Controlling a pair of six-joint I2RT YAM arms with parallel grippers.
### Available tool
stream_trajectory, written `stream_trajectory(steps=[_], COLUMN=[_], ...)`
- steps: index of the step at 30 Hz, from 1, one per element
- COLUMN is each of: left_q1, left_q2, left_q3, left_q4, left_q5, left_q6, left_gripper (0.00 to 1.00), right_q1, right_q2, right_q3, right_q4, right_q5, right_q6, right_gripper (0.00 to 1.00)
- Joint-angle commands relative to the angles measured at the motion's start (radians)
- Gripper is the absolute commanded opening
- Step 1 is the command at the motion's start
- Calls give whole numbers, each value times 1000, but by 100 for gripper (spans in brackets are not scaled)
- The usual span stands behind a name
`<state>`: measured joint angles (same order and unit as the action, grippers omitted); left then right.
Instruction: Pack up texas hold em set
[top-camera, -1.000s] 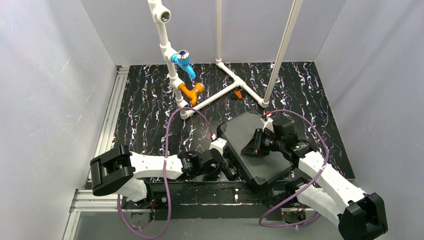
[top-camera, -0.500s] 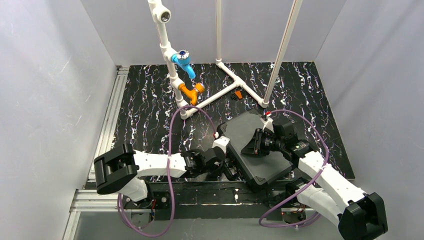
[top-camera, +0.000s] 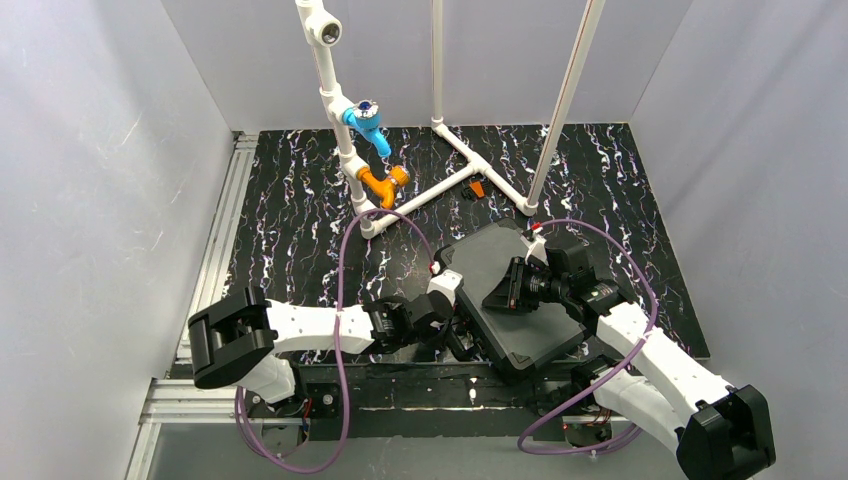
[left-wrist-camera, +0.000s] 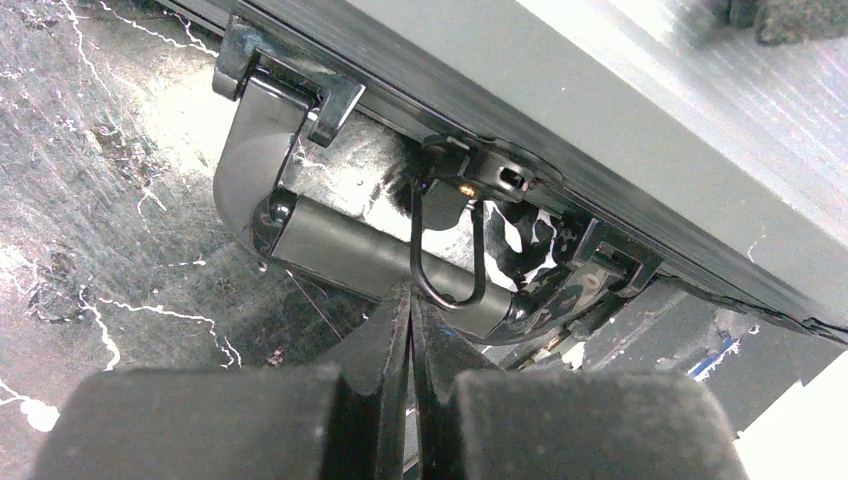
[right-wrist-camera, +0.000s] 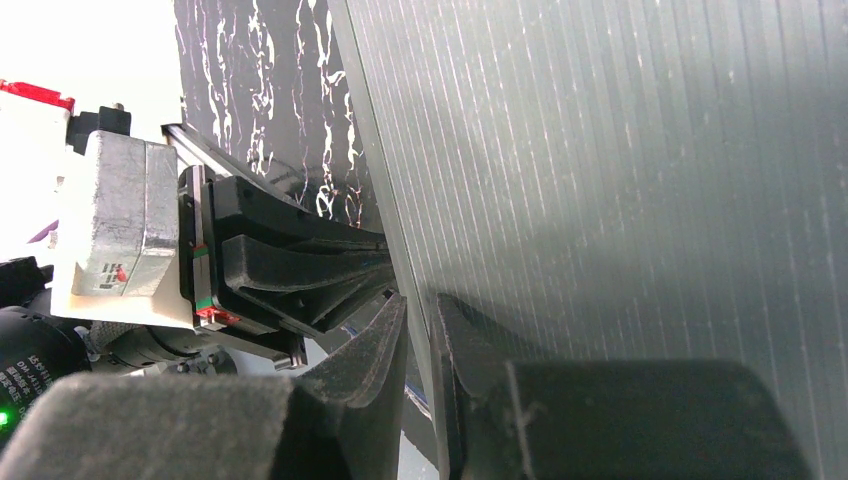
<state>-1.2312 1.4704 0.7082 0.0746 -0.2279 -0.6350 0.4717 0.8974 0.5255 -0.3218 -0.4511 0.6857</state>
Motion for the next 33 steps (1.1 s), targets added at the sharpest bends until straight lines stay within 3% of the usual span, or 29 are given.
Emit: stream_trajectory(steps=[1, 18, 33], left_q1=[8, 28, 45], left_q2=[10, 115, 93], left_q3=[35, 83, 137], left_q4=[1, 114, 116], left_q5=[-18, 47, 50], left_q6=[14, 43, 89], left_gripper=[0, 0, 0], right_q1=[1, 1, 1], right_q2=[40, 49, 72], right_q3=[-59, -63, -74], right_q4=[-154, -150, -125], right_q5=[143, 144, 142], right_q6=[-59, -64, -63], right_gripper=[24, 24, 24])
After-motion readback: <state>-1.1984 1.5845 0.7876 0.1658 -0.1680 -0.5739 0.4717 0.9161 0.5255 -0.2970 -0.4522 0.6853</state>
